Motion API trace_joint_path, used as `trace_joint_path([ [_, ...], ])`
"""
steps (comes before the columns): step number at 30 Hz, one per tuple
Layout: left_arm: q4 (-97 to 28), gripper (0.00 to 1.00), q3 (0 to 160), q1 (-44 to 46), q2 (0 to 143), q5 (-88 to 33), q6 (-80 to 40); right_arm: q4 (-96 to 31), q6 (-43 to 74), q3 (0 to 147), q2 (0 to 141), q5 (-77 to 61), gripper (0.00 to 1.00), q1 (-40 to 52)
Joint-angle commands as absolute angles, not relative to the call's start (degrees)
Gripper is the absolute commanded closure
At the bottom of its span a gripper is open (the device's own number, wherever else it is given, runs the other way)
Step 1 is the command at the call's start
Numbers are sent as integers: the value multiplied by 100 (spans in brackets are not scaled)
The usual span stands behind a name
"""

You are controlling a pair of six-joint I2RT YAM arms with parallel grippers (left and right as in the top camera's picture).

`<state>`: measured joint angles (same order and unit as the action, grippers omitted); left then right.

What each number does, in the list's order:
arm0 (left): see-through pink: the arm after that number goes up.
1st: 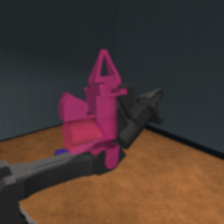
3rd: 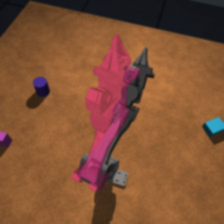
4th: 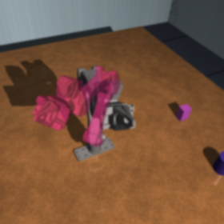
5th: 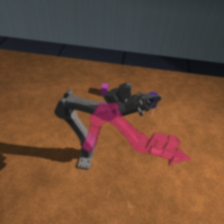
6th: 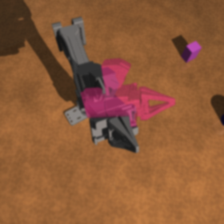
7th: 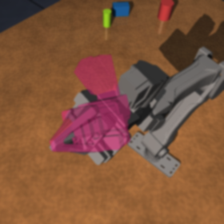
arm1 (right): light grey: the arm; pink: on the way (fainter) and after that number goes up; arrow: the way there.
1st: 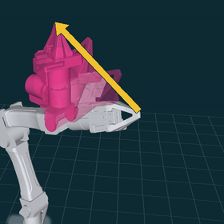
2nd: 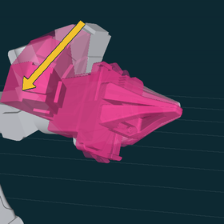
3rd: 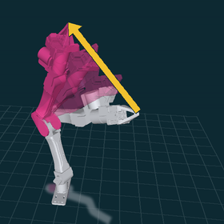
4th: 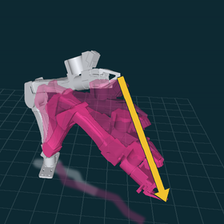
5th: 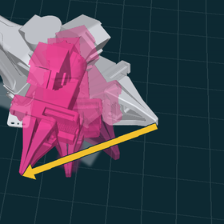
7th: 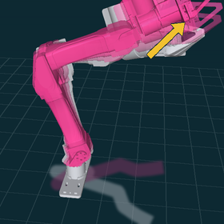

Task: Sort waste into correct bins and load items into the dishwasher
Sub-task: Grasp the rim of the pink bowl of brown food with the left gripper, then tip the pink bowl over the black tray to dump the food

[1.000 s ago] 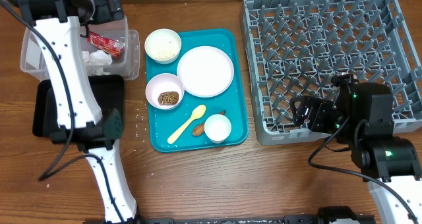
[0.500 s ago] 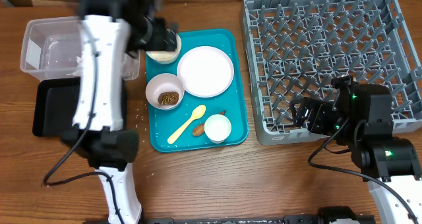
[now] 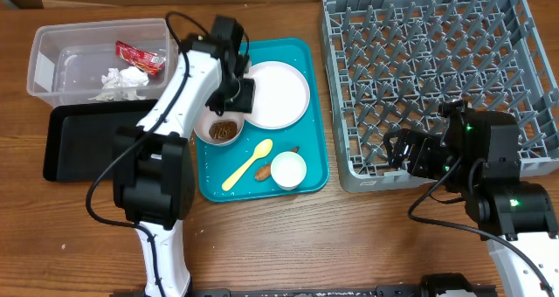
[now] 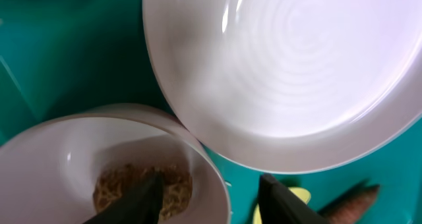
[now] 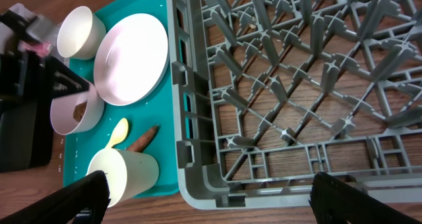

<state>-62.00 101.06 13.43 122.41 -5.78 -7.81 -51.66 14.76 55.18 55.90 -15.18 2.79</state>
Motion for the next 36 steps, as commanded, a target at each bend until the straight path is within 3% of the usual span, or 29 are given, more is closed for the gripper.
trace_joint_path([
  [1,-5881,58,9695,1372,12160,-534,-838,-5140,1483,5664,5575,-1546,0,316],
  [8,-5393,72,9118,1393,12160,-532,-838,-5135,1483,5664,5577,-1544,0,316],
  [18,-5682,80,9467,1391,12158,-580,-843,-5133,1483,5664,5603,-1505,0,316],
  [23,-6198,96,10012,1391,12158,-580,-840,-5109,1483,5664,5607,-1503,0,316],
  [36,-8232,96,12040,1295,12123,-545,-799,-5085,1481,5664,5607,-1503,0,316],
])
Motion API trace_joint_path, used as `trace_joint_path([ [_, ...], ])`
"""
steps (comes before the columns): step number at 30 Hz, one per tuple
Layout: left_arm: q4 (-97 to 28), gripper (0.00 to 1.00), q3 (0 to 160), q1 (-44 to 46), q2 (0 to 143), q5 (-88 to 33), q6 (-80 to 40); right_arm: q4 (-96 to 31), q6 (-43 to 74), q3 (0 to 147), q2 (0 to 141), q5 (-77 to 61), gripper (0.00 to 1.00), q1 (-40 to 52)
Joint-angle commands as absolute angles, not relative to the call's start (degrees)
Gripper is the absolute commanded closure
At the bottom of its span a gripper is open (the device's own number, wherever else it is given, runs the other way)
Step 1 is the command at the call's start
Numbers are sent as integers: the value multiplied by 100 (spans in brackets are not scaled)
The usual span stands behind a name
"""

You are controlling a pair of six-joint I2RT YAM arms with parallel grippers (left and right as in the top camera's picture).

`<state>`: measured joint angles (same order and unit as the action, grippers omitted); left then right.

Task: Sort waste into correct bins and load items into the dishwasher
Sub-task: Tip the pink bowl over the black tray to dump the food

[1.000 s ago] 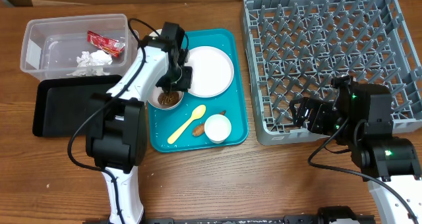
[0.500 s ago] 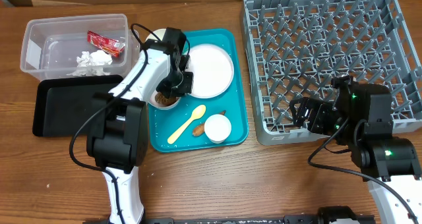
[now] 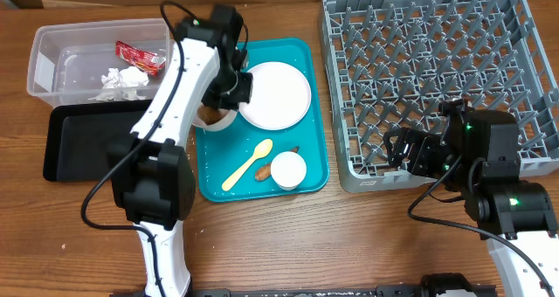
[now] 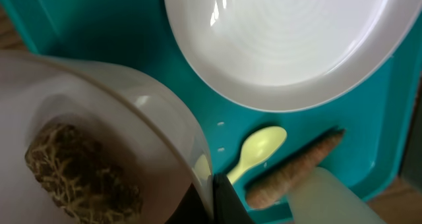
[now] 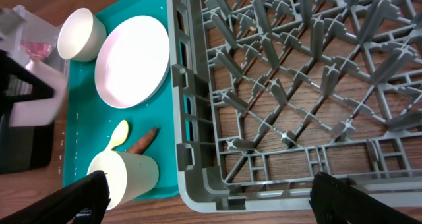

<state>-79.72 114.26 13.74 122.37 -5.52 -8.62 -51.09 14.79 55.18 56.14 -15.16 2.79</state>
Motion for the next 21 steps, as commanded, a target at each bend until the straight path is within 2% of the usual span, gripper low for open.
trace_joint_path([
  [1,-8409,96,12219,1238,12101,-526,-764,-5085,1481,5664,5607,-1503,0,316],
  [6,-9262,96,12892,569,11797,-447,-716,-5054,1481,5664,5607,-1498,0,316],
  [14,-9664,96,12418,-991,10912,-786,-261,-4921,1483,5664,5607,-1503,0,316],
  [17,-9612,96,11852,-1542,10757,-1310,106,-4919,1485,5664,5607,-1507,0,316],
  [21,-8982,96,10803,-2206,10700,-2845,1035,-4963,1485,5664,5607,-1507,0,316],
])
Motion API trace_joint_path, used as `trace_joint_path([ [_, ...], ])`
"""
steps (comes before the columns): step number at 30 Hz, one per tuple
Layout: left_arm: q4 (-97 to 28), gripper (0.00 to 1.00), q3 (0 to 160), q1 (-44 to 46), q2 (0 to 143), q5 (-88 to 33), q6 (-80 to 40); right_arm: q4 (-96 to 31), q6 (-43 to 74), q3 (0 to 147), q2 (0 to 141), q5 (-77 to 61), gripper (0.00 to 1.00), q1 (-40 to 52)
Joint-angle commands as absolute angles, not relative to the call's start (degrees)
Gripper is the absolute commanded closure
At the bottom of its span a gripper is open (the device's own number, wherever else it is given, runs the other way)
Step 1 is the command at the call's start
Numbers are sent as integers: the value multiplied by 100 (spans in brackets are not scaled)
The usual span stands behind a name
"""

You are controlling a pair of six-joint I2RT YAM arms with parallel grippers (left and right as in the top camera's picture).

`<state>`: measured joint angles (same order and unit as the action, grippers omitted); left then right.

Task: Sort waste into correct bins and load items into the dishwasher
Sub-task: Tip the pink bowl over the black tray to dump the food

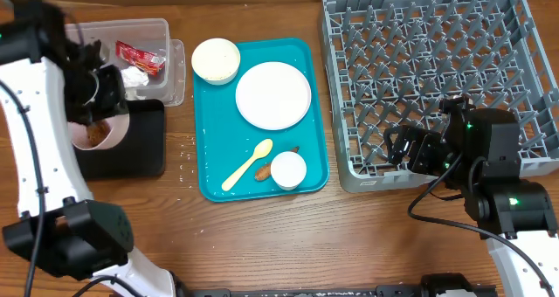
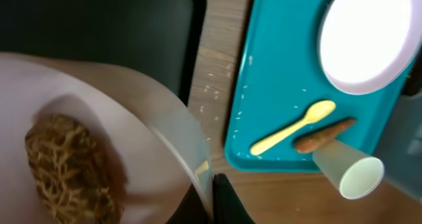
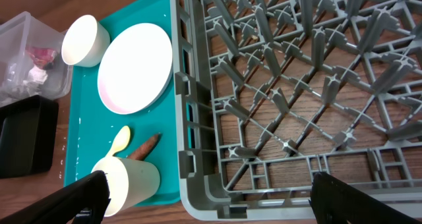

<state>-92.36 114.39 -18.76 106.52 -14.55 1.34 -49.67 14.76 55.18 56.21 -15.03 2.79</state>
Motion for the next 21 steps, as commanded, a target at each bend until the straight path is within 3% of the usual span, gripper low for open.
trace_joint_path([
  [1,-8790,96,10534,-2364,10700,-3295,1262,-4976,1485,5664,5607,-1507,0,316],
  [8,-7522,96,9067,-3476,10757,-6073,2276,-5113,1490,5664,5607,-1511,0,316],
  [21,-5881,96,7592,-4792,11118,-8862,1881,-5133,1487,5664,5607,-1507,0,316],
])
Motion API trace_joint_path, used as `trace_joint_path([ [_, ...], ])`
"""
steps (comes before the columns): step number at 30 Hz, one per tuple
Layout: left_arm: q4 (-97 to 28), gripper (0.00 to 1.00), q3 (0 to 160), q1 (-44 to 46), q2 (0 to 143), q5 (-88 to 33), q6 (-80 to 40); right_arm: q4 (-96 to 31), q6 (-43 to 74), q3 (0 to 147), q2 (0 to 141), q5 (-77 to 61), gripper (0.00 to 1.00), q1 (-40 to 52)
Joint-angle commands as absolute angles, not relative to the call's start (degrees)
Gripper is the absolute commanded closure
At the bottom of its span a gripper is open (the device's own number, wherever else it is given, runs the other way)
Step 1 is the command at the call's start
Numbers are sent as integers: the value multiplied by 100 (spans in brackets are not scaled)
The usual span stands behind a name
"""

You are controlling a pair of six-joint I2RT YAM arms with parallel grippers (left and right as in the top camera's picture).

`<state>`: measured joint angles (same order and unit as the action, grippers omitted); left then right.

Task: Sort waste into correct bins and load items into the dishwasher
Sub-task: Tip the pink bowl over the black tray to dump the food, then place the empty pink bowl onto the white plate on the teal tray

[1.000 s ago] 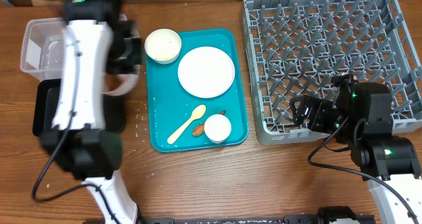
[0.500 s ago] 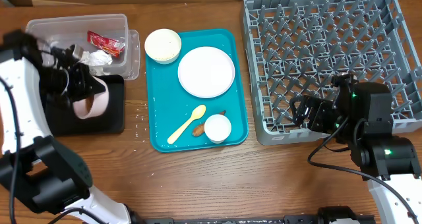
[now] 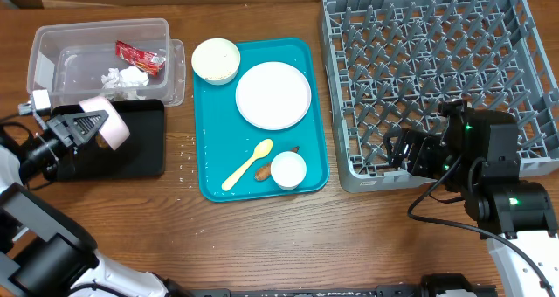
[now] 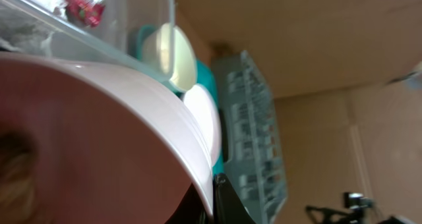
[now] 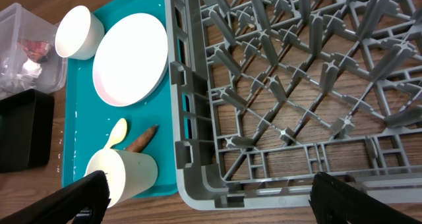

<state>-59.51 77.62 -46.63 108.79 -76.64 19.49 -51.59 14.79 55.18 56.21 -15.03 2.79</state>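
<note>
My left gripper (image 3: 100,125) is shut on the rim of the pink bowl (image 3: 116,133), which is tipped on its side over the black tray (image 3: 140,153). In the left wrist view the bowl (image 4: 99,138) fills the frame, and a dark blur shows at its lower left. On the teal tray (image 3: 210,179) lie a cream bowl (image 3: 216,59), a white plate (image 3: 273,93), a yellow spoon (image 3: 247,163), a brown food scrap (image 3: 265,169) and a cup (image 3: 288,169). My right gripper (image 3: 406,148) stands open at the grey dish rack's (image 3: 437,70) near left corner, holding nothing.
A clear bin (image 3: 61,65) at the back left holds a red wrapper (image 3: 140,57) and crumpled white paper (image 3: 122,79). In the right wrist view the cup (image 5: 128,174) lies on its side by the rack corner (image 5: 198,191).
The pink bowl was upright in my left gripper over the black tray's left end. Now it is tipped on its side over the tray, and the left arm reaches in from the lower left.
My left gripper's fingers stood astride the rim of the noodle bowl on the teal tray. Then they were shut on it at the tray's left edge. Later the bowl hung over the black tray, and now it is tipped there. The right arm stayed still.
</note>
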Motion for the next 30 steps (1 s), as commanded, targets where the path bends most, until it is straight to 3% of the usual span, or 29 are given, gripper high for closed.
trace_joint_path([
  [1,-5861,96,7572,-4845,11222,-9030,1879,-5133,1487,5662,5607,-1509,0,316],
  [10,-5791,96,7655,-4825,11727,-9056,1656,-5133,1487,5662,5607,-1507,0,316],
  [18,-6377,96,8709,-4077,10731,-8676,2056,-5135,1487,5662,5607,-1507,0,316],
  [23,-6045,96,9515,-2755,9931,-6810,1699,-5135,1487,5662,5607,-1507,0,316],
  [30,-4456,96,9583,-5,9926,-2836,1160,-5140,1487,5662,5607,-1507,0,316],
])
